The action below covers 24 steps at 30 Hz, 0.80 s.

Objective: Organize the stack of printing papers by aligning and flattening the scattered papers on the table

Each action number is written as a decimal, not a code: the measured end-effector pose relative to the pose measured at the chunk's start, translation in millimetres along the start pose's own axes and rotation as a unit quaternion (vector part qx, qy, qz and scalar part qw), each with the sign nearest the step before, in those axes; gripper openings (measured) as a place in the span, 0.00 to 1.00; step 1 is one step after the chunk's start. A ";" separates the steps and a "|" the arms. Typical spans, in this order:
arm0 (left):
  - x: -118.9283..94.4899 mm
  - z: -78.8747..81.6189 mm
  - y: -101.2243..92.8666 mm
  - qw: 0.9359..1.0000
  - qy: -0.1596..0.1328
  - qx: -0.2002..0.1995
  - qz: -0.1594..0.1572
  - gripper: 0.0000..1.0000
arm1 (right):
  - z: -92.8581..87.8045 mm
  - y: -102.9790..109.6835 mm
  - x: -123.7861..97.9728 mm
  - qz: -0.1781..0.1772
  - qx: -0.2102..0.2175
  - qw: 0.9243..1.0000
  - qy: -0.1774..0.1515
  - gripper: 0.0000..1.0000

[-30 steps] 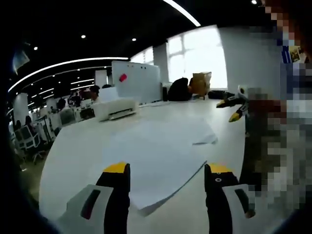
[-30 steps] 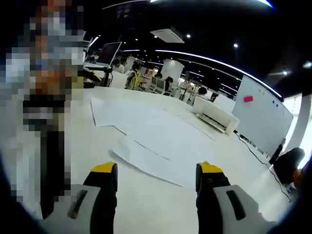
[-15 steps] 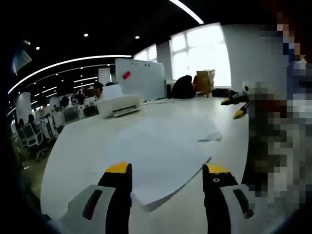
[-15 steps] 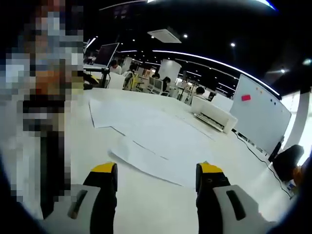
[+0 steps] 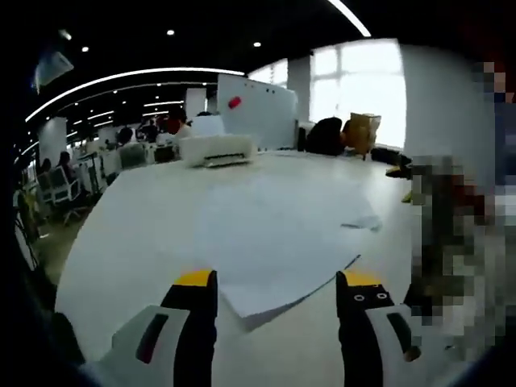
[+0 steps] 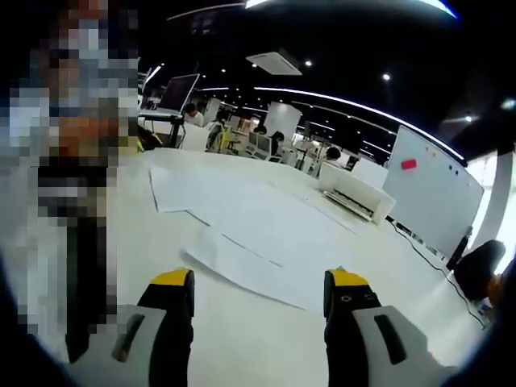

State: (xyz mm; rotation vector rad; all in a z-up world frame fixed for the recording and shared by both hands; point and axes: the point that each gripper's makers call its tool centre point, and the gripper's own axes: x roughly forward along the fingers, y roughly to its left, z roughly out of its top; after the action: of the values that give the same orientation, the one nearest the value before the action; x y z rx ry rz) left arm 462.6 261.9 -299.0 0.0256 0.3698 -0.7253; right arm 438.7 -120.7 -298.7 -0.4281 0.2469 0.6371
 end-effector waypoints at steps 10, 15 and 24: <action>0.9 -23.1 10.8 0.997 0.022 -0.061 0.035 0.65 | 1.7 3.3 5.7 0.009 0.000 1.000 -0.016 0.61; -1.1 -30.8 11.8 0.996 0.036 -0.073 0.037 0.73 | -0.6 0.8 6.0 0.007 -0.002 1.000 -0.020 0.61; 7.8 -22.4 25.8 0.993 0.045 -0.085 0.066 0.86 | -1.1 -1.7 4.5 0.003 0.005 1.000 -0.030 0.60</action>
State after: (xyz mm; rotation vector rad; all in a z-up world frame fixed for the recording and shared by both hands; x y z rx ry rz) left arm 477.6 279.6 -325.3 -0.0770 0.5106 -0.5613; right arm 443.2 -120.1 -300.7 -0.3973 0.1944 0.6536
